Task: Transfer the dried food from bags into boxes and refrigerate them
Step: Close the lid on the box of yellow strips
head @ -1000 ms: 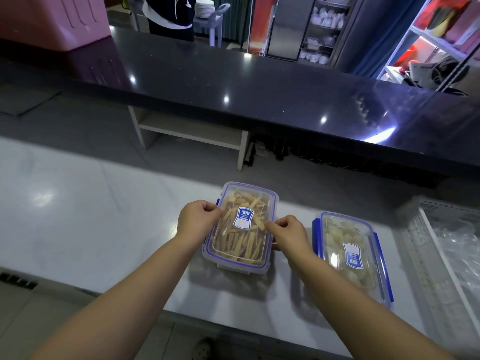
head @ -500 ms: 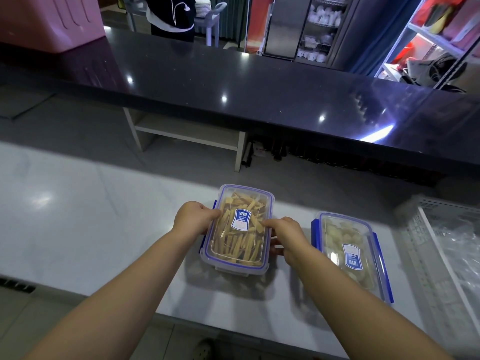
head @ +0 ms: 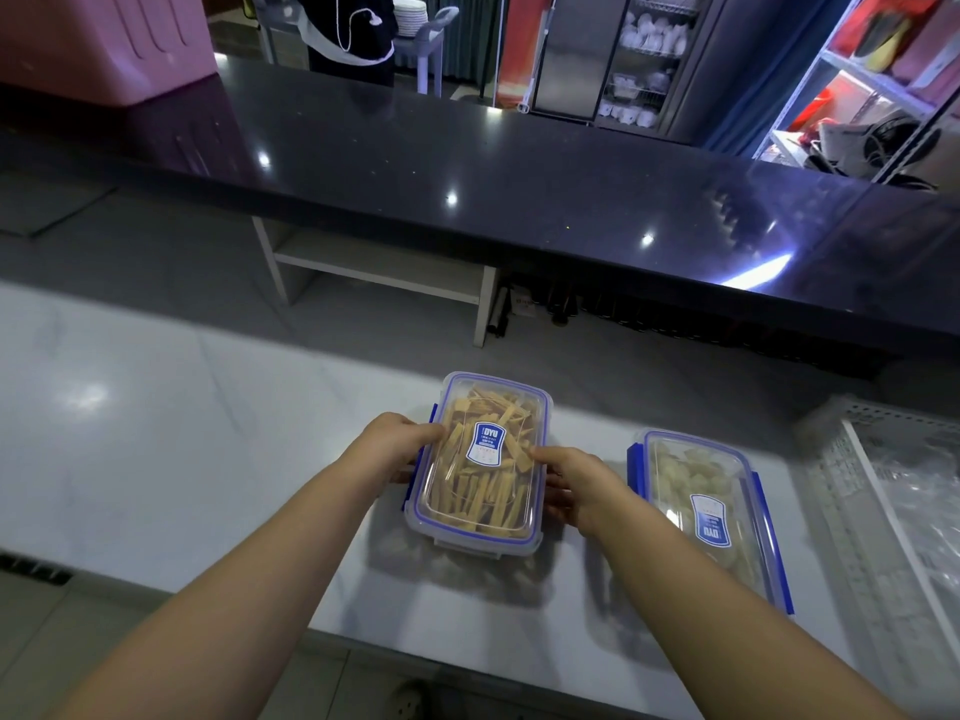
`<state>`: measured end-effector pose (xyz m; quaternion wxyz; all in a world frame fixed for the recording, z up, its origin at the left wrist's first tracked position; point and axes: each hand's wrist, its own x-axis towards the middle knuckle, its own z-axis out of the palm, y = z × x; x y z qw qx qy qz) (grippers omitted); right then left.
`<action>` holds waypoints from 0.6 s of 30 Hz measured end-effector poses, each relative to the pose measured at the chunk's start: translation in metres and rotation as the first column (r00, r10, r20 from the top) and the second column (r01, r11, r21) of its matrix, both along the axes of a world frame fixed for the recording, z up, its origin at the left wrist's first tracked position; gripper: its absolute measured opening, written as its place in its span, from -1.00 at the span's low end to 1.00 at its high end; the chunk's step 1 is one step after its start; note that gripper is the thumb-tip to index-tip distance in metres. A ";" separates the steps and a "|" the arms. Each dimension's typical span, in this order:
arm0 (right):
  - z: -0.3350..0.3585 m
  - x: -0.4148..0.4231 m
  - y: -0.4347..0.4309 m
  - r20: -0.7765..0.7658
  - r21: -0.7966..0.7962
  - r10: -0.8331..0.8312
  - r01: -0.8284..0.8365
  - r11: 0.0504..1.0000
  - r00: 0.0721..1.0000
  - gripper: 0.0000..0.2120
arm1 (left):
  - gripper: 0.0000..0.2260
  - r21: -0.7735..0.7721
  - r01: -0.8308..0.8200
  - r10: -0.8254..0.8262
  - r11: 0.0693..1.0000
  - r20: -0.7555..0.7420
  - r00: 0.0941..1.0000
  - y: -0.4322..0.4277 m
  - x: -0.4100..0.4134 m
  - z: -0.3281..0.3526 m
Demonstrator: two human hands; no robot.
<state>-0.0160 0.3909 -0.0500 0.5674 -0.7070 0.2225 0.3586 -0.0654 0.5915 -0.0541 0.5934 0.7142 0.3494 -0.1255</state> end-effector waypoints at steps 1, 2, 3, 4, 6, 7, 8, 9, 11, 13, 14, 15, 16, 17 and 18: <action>-0.001 0.000 0.000 0.008 -0.015 0.003 -0.003 1.000 1.000 -0.69 | -0.73 0.011 0.005 -0.005 1.000 0.004 1.000 0.000 0.000 0.000; -0.002 -0.001 0.000 0.018 -0.026 0.000 0.001 1.000 1.000 -0.63 | -0.75 0.032 0.008 -0.009 0.999 0.016 1.000 0.000 -0.001 -0.001; -0.002 -0.001 -0.001 0.035 -0.034 -0.010 0.011 0.999 0.999 -0.60 | -0.77 0.051 0.005 -0.007 0.999 0.036 0.999 0.000 -0.002 -0.001; 0.000 -0.003 -0.001 0.056 -0.036 -0.017 0.019 0.999 0.998 -0.61 | -0.79 0.062 -0.003 -0.001 0.998 0.064 0.998 0.000 -0.003 -0.001; 0.002 -0.006 -0.002 0.102 -0.041 -0.021 0.026 0.999 0.995 -0.64 | -0.80 0.102 -0.017 0.004 0.995 0.132 0.991 -0.001 -0.004 -0.004; 0.000 -0.008 -0.003 0.135 -0.050 -0.021 0.028 0.998 0.991 -0.63 | -0.79 0.148 -0.016 -0.008 0.989 0.157 0.988 -0.001 -0.004 -0.005; -0.002 -0.010 -0.003 0.174 -0.066 -0.019 0.031 0.997 0.985 -0.62 | -0.78 0.198 -0.009 -0.027 0.980 0.178 0.984 -0.003 -0.005 -0.005; -0.004 -0.012 -0.003 0.220 -0.085 -0.015 0.035 0.996 0.975 -0.62 | -0.76 0.245 -0.002 -0.047 0.970 0.195 0.980 -0.004 -0.006 -0.005; -0.009 -0.014 -0.003 0.314 -0.110 -0.009 0.046 0.993 0.949 -0.66 | -0.74 0.323 0.011 -0.084 0.946 0.214 0.973 -0.006 -0.007 -0.006; -0.010 -0.015 -0.003 0.418 -0.157 0.038 0.031 0.987 0.908 -0.74 | -0.75 0.395 0.032 -0.127 0.918 0.215 0.968 -0.007 -0.007 -0.005; -0.010 -0.015 -0.002 0.464 -0.197 0.084 0.010 0.980 0.882 -0.80 | -0.76 0.428 0.045 -0.147 0.903 0.208 0.967 -0.008 -0.007 -0.004; -0.009 -0.015 -0.002 0.497 -0.236 0.128 -0.008 0.972 0.858 -0.85 | -0.77 0.461 0.059 -0.166 0.885 0.195 0.967 -0.009 -0.006 -0.003; -0.009 -0.015 -0.002 0.519 -0.264 0.159 -0.019 0.964 0.840 -0.88 | -0.77 0.496 0.075 -0.185 0.865 0.176 0.967 -0.010 -0.005 -0.002; -0.009 -0.015 -0.002 0.532 -0.283 0.181 -0.028 0.959 0.827 -0.87 | -0.77 0.525 0.090 -0.200 0.846 0.157 0.967 -0.010 -0.004 -0.001; -0.008 -0.016 -0.002 0.540 -0.295 0.197 -0.035 0.955 0.818 -0.84 | -0.77 0.544 0.100 -0.209 0.833 0.142 0.968 -0.011 -0.004 -0.001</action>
